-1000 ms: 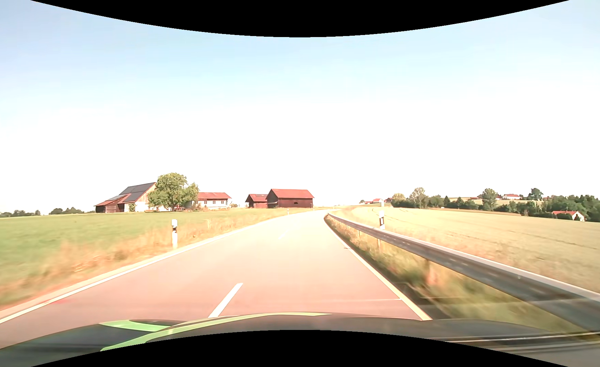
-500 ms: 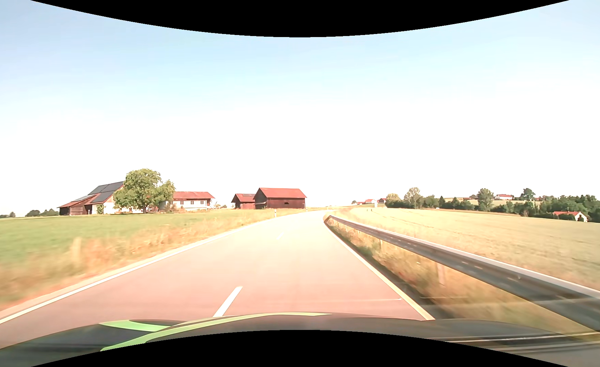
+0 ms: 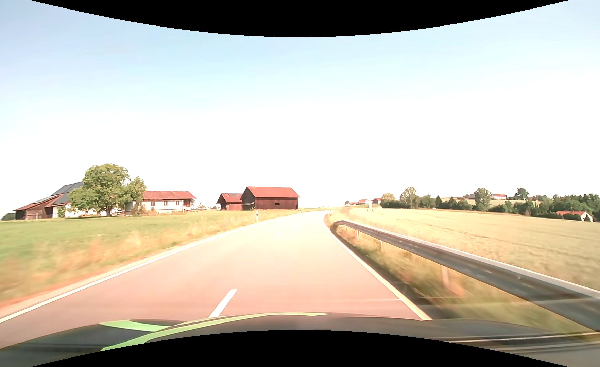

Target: Follow the waypoints while adhering to traffic rules and regulations

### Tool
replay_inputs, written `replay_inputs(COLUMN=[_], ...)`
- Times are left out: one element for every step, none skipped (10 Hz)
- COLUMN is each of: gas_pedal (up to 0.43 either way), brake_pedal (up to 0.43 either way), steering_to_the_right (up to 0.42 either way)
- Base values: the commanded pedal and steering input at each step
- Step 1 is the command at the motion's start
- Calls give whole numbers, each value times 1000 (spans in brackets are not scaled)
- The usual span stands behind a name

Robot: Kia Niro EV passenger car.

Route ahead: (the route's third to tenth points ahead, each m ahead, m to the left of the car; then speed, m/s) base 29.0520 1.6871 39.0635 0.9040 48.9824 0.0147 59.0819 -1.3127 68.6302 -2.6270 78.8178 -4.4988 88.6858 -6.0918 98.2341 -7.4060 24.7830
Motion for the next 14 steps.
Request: replay_inputs(gas_pedal=[169,169,169,169,169,169,169,169,169,169,169,169,169,169], brake_pedal=[0,0,0,0,0,0,0,0,0,0,0,0,0,0], steering_to_the_right=[11,11,11,12,12,13,13,13,13,13,13,13,12,12])
